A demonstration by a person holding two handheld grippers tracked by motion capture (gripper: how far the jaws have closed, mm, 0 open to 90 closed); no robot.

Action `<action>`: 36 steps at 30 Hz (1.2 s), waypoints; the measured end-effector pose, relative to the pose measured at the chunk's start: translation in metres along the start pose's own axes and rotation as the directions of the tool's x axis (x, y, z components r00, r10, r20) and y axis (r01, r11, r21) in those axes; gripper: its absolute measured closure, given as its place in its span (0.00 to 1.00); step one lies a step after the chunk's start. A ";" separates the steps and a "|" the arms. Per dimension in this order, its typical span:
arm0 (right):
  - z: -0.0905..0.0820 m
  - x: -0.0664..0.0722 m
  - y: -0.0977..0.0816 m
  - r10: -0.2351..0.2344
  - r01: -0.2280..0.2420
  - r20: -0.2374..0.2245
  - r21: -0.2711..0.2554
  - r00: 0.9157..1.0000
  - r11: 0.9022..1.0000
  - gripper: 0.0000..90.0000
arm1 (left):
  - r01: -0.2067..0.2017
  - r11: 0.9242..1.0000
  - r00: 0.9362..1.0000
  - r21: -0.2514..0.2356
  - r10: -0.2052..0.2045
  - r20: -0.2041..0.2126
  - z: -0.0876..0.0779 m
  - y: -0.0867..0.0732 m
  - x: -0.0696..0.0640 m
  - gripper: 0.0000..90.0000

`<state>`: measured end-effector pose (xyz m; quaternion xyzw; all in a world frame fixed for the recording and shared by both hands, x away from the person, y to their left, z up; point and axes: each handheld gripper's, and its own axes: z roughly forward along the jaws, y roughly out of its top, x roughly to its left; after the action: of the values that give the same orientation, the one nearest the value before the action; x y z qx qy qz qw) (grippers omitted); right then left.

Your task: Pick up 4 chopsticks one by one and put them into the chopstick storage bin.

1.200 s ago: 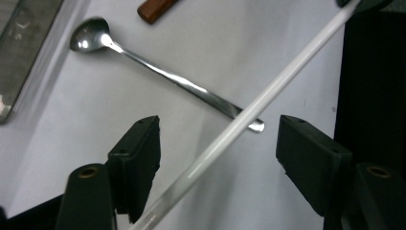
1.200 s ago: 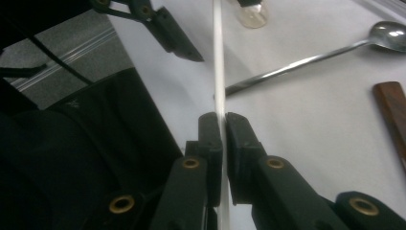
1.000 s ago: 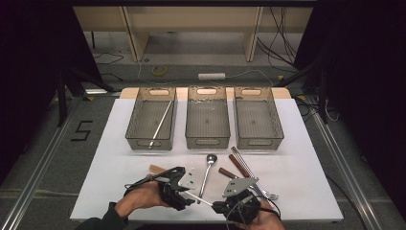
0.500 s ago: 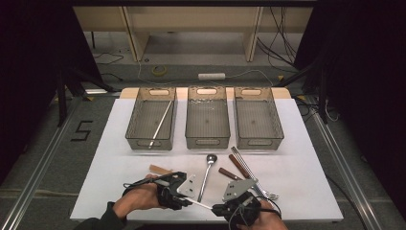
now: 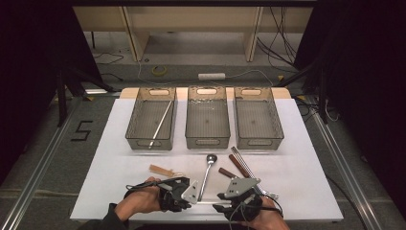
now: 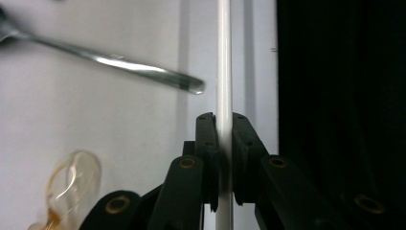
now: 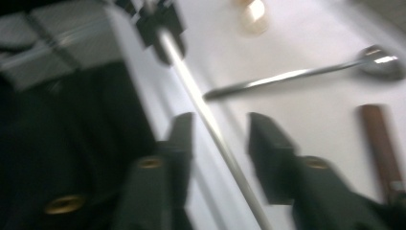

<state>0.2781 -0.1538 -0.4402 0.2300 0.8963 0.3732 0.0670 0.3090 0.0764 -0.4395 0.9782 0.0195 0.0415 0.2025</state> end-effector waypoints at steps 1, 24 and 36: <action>-0.003 -0.002 0.000 0.028 -0.028 -0.005 -0.029 1.000 0.999 0.62 | 0.011 1.000 1.000 -0.001 -0.011 -0.009 -0.001 -0.001 0.002 0.92; -0.040 -0.028 -0.014 0.286 -0.221 0.150 -0.346 0.946 0.912 0.38 | 0.406 0.892 0.888 -0.199 -0.436 -0.146 -0.038 -0.037 0.046 0.92; -0.046 -0.033 -0.020 0.324 -0.246 0.158 -0.378 0.933 0.893 0.36 | 0.539 0.769 0.761 -0.344 -0.620 -0.191 -0.069 -0.068 0.082 0.92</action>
<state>0.2864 -0.2101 -0.4233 0.3830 0.7585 0.5059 0.1487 0.3831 0.1702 -0.3972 0.8686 0.3478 0.1233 0.3306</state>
